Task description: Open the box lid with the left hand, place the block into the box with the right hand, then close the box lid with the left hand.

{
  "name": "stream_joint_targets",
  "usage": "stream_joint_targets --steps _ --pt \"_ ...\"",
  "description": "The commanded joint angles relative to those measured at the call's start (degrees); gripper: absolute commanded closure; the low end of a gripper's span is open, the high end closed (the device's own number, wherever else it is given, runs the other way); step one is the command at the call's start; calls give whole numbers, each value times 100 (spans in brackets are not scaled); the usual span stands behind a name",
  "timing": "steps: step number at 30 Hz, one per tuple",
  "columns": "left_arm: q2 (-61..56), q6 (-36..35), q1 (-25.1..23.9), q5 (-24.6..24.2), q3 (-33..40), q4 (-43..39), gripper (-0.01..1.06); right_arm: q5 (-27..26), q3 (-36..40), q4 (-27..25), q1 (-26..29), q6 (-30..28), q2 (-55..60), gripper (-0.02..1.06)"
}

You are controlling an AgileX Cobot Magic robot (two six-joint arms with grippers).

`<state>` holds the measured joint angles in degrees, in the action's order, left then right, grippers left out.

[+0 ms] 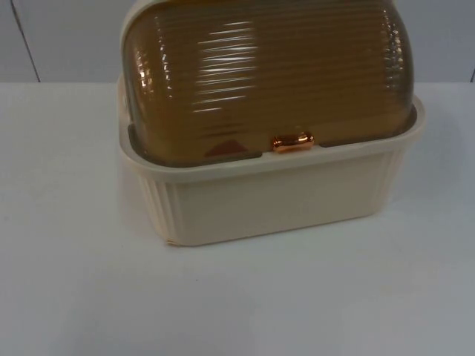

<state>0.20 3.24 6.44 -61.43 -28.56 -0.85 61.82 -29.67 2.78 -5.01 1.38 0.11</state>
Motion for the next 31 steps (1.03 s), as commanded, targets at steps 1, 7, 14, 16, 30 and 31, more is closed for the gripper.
stream_joint_targets --steps 1,7,14,16,30,31 --pt "-20 -100 38 -14 21 -38 0 -8 19 16 -22 -37 -11 0" --pt "-20 -100 38 -14 21 -38 0 -5 19 6 -22 -47 -11 0" --pt "-20 -100 38 -14 21 -38 0 -5 19 -8 -22 -47 -11 0" --pt "-20 -98 38 -14 21 -4 0 -5 19 -9 -22 -33 -11 0" --pt "-20 -98 -64 -14 21 -5 0 -5 19 -34 -22 -32 -11 0" --pt "-20 -98 -151 -14 21 -16 0 -5 19 -34 -22 -32 -11 0"
